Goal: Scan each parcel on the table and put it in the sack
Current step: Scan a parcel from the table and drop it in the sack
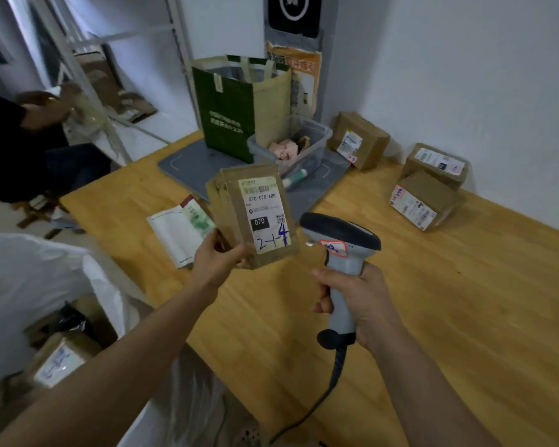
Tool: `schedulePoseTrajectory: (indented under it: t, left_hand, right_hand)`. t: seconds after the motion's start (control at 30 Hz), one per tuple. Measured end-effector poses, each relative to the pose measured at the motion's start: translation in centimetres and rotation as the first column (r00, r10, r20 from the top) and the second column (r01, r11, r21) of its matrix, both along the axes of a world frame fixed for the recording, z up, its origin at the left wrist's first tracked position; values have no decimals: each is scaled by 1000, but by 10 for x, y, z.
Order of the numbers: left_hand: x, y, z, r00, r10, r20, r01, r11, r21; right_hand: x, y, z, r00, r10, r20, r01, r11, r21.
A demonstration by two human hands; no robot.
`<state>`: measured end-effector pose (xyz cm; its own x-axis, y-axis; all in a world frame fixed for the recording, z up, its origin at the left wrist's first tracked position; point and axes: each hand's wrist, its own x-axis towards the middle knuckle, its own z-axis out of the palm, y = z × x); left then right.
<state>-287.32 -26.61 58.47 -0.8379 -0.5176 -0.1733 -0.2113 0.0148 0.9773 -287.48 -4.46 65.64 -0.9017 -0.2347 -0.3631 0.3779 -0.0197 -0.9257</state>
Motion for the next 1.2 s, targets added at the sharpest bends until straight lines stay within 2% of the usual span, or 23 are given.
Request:
schedulePoseTrajectory:
  t: [0.17,0.23,0.33,0.47,0.57,0.63,0.73,0.9,1.0,1.07,1.2]
  left_hand:
    - [61,-53,1,951,308,-39,-307,951,41]
    - [93,-75,-3,881,467,-75,-464,884,61]
    - [135,-103,-12,708,702,-77,-691,712,125]
    - [180,-142,-36,477,870,121,-874,456,166]
    - [208,-180,-75,374,872,316,-926,332,180]
    - [220,-214,-116,403,839,367,-913,341,224]
    - [207,-219,-97,464,782,416,-873,321,368]
    - [172,-217,-76,592,718,366,-798,459,390]
    - [141,-185,-68,655,682,324,-744,659,116]
    - [116,-155,-60,727,652,216,-651,754,-85]
    - [62,-87,-34,893,436,112,-360,842,-402]
  right_hand:
    - [13,-56,-9,977,212,30,-211,977,-30]
    - [22,-80,-13,954,297,45,-295,954,-45]
    - [36,-109,-20,917,393,67,-391,919,-48]
    - [50,-132,-29,880,463,106,-461,886,-46]
    - [53,-140,-32,870,477,128,-475,879,-45]
    - [51,-141,-33,873,470,131,-470,882,-36]
    - [47,-139,-35,881,453,136,-456,890,-12]
    - [40,-133,-39,902,406,149,-413,910,22]
    - [35,-130,-40,912,377,159,-386,922,27]
    - [31,-125,-39,921,352,166,-358,934,8]
    - [19,-108,-34,948,241,208,-228,970,-81]
